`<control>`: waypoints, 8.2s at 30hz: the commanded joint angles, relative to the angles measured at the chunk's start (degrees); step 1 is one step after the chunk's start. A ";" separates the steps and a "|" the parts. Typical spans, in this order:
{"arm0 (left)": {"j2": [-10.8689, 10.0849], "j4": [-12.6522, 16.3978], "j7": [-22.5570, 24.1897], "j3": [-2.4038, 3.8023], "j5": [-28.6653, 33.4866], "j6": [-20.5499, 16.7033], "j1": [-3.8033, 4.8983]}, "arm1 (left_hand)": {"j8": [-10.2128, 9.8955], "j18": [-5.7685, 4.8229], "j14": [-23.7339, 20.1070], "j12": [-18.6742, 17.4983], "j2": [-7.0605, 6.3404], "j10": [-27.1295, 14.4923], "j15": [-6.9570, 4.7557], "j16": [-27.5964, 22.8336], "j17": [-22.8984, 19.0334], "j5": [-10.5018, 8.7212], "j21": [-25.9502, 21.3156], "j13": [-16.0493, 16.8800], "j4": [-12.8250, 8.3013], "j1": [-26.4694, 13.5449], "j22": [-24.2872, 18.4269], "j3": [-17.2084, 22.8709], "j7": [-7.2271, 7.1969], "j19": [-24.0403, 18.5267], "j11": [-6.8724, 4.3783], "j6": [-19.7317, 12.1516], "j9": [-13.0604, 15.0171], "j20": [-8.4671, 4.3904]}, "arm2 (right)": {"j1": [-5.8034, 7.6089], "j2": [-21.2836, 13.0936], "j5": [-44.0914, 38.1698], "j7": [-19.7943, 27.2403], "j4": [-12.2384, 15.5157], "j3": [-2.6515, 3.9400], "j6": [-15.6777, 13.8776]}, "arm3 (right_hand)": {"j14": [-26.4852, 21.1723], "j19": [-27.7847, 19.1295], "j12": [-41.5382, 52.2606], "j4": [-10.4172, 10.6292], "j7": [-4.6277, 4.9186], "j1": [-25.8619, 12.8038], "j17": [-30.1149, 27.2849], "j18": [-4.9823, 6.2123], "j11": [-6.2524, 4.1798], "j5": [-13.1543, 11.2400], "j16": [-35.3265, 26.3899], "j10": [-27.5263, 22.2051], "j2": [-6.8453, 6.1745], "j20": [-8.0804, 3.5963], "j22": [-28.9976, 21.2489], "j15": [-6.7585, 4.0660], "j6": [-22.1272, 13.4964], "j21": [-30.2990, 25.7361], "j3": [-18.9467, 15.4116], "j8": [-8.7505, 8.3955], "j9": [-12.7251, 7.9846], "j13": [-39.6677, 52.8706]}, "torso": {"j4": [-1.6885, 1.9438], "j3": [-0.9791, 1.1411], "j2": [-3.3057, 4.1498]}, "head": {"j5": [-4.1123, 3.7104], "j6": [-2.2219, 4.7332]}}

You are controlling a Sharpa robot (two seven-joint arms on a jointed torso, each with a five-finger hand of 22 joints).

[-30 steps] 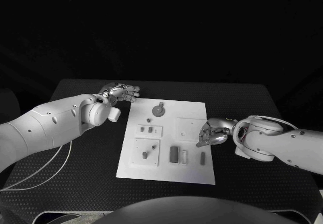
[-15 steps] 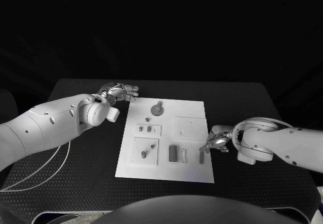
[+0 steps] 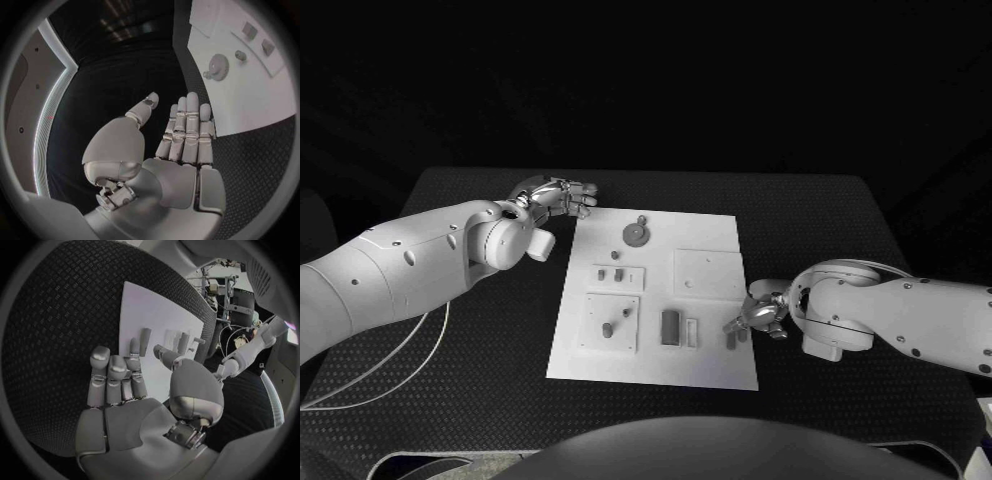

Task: Assemble the parts on the task board

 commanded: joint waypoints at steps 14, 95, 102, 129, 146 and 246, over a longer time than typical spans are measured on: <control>-0.05 0.28 0.23 0.03 -0.41 1.03 0.04 | 0.21 0.59 0.09 -0.08 0.10 -0.12 0.47 -0.28 0.12 -0.04 -0.28 -0.05 0.33 -0.32 0.12 -0.11 -0.47 0.08 -0.11 -0.06 -0.05 0.33 | -2.06 2.66 -2.97 -0.47 -1.45 -0.01 -1.08 | 0.69 0.47 -0.58 -2.83 0.46 1.13 1.10 1.29 0.15 -0.31 -0.92 0.71 -1.98 -0.28 -0.13 0.15 -0.48 0.64 2.20 -0.89 0.17 1.76 | -0.07 0.10 0.03 | 0.40 0.00; -0.14 0.43 -0.29 0.02 -0.99 1.77 0.06 | 0.23 0.61 0.17 -0.06 0.06 -0.17 0.43 -0.45 0.45 -0.01 -0.41 -0.06 0.19 -0.15 0.36 -0.14 -0.28 0.09 -0.12 -0.22 -0.13 0.28 | 0.67 6.47 6.07 0.62 0.81 0.03 -5.18 | 2.53 0.41 -4.08 -16.03 1.69 4.60 6.22 1.29 1.39 12.96 -4.87 2.78 5.76 0.95 -1.15 1.30 -0.55 1.70 15.97 -3.92 -3.79 7.60 | -0.04 0.02 0.01 | 0.92 0.00; -0.11 0.50 -0.30 0.02 -1.03 1.83 0.06 | 0.25 0.61 0.17 -0.06 0.04 -0.17 0.43 -0.47 0.48 0.00 -0.43 -0.06 0.18 -0.14 0.39 -0.14 -0.28 0.09 -0.11 -0.21 -0.13 0.28 | 0.66 7.63 7.18 0.15 0.01 0.03 -4.00 | 2.42 0.26 -4.19 -16.22 1.71 4.32 6.40 1.29 1.41 13.22 -4.97 2.64 6.02 1.01 -1.16 1.32 -0.56 1.71 15.69 -3.94 -3.90 7.77 | -0.07 0.04 0.01 | 0.89 0.00; -0.25 0.52 -0.38 0.02 -1.25 1.98 0.07 | 0.29 0.59 0.18 -0.06 0.04 -0.20 0.43 -0.55 0.59 0.02 -0.48 -0.07 0.17 -0.12 0.46 -0.14 -0.26 0.11 -0.10 -0.21 -0.15 0.29 | 0.14 9.16 7.35 -0.77 -1.45 0.02 -3.69 | 2.13 -0.43 -4.72 -15.46 1.28 0.75 7.71 1.29 1.02 11.13 -5.52 2.00 5.87 1.29 -1.23 1.03 0.59 2.03 12.14 -3.30 -4.36 9.25 | -0.01 0.06 0.01 | 1.21 0.00; -0.25 0.49 -0.42 0.02 -1.29 2.03 0.07 | 0.29 0.59 0.19 -0.06 0.05 -0.21 0.43 -0.57 0.63 0.03 -0.50 -0.07 0.19 -0.13 0.49 -0.15 -0.26 0.12 -0.09 -0.23 -0.16 0.29 | -0.28 9.95 7.31 0.02 -2.30 0.02 -2.73 | 2.34 -0.54 -5.35 -11.31 1.21 -1.48 8.55 1.29 0.94 0.85 -6.17 2.18 2.90 1.07 -1.64 0.96 0.73 2.14 12.05 -3.19 -4.97 10.22 | -0.04 0.07 0.00 | 1.53 0.00; -0.12 0.04 -0.55 0.01 -1.42 1.93 0.06 | 0.33 0.58 0.24 -0.03 0.04 -0.25 0.43 -0.80 0.97 0.04 -0.70 -0.09 0.16 -0.04 0.70 -0.13 -0.11 0.19 -0.08 -0.37 -0.24 0.28 | -0.33 6.75 2.80 6.50 -3.01 0.04 -0.69 | -1.62 -5.14 -7.26 -15.19 2.79 -1.10 10.43 1.29 2.57 -0.02 -7.69 -2.39 -3.18 1.19 -3.08 2.21 -5.50 0.85 -11.85 -4.23 -4.88 11.93 | -0.16 0.18 -0.11 | 0.78 0.00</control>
